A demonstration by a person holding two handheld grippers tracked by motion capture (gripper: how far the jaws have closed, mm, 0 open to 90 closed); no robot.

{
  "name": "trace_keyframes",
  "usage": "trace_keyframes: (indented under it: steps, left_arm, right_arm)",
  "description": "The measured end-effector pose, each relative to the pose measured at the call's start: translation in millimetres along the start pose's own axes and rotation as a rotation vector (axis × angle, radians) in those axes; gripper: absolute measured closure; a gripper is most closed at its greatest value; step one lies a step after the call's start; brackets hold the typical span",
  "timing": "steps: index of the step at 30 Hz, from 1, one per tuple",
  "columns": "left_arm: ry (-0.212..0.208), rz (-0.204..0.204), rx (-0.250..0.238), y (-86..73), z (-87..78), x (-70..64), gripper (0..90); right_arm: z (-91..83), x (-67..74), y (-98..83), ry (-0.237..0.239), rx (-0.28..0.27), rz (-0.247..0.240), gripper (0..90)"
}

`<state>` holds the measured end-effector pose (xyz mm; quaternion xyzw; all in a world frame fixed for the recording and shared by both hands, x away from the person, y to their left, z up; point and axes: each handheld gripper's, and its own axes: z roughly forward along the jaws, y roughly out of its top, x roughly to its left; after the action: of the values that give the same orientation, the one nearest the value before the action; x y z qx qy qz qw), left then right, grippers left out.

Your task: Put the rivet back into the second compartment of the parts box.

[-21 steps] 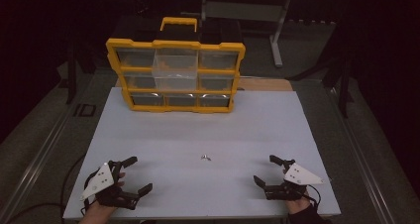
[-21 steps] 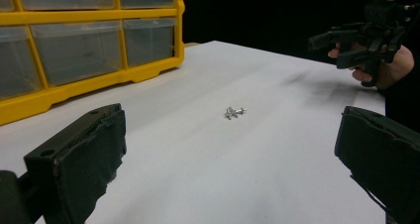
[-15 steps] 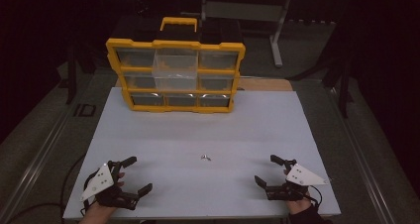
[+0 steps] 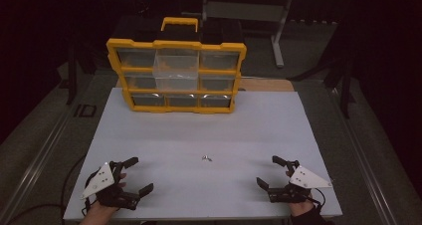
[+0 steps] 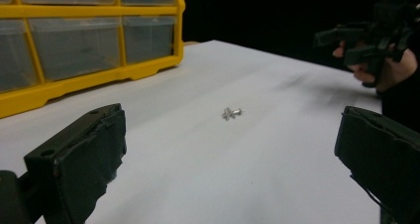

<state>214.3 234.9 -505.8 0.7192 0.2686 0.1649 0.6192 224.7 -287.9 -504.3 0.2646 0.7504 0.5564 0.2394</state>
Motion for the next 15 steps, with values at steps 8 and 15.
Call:
trace_keyframes:
  steps: [8,15]
  left_arm:
    - [-0.084,0.002,0.007,30.4,8.4,3.7,0.0]
    - [-0.122,0.046,-0.032,68.4,9.7,5.4,0.0]
  right_arm:
    - [-2.4,-1.9,0.5,-0.014,-0.018,0.008,9.9]
    - [-2.2,-1.6,0.3,-0.013,-0.017,0.011,9.9]
